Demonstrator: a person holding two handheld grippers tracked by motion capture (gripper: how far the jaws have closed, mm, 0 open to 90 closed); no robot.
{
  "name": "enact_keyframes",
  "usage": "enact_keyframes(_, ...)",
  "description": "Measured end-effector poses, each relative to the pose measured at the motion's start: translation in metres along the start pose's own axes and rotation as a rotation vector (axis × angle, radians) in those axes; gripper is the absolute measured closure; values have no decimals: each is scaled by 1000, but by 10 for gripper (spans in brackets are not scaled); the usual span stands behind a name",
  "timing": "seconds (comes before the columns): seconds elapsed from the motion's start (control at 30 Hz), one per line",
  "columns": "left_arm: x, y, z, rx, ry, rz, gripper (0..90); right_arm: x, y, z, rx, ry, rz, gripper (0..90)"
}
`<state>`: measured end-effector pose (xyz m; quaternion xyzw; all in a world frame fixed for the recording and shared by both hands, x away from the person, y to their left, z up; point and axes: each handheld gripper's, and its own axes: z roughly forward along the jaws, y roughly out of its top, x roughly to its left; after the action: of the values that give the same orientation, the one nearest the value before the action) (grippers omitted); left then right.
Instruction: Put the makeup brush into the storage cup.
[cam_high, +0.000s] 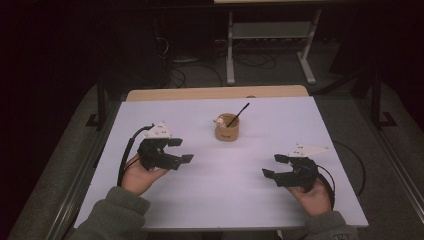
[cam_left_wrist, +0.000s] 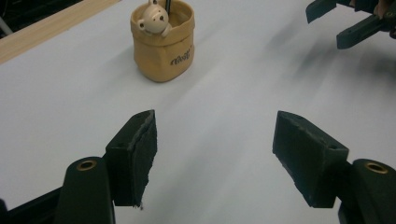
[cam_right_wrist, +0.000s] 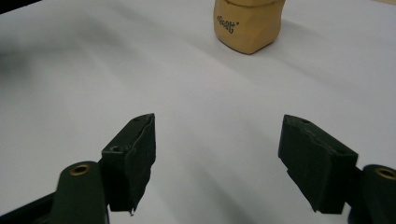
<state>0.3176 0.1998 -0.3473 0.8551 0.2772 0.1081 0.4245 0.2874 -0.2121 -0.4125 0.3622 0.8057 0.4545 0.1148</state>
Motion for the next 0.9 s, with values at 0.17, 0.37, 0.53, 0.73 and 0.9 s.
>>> enact_keyframes(0.17,-2,-9,-4,-6,7,-7,302,0,0,0,2,0,1,265)
enact_keyframes(0.37,-3,-19,-7,-4,12,-18,298,0,-1,0,3,-1,-2,264)
enact_keyframes(0.53,-4,-27,-10,-12,20,-26,296,-1,-1,0,7,-1,6,263)
enact_keyframes(0.73,-6,-36,-12,-15,30,-28,291,-1,-2,0,8,-3,4,263)
enact_keyframes(0.9,-6,-45,-14,-23,32,-48,287,-2,-2,1,12,-2,7,261)
